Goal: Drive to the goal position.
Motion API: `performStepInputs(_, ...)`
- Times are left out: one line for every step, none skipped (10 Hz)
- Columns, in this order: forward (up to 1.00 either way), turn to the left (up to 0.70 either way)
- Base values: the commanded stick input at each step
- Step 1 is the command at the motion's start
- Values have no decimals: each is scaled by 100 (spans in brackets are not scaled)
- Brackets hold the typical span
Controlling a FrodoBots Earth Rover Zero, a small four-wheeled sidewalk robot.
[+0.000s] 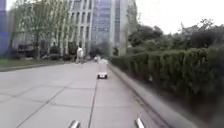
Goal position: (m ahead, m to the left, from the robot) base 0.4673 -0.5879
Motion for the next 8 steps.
performStepInputs(7,0)
performStepInputs(85,0)
performStepInputs(85,0)
performStepInputs(85,0)
performStepInputs(85,0)
performStepInputs(85,24)
performStepInputs(85,32)
performStepInputs(85,34)
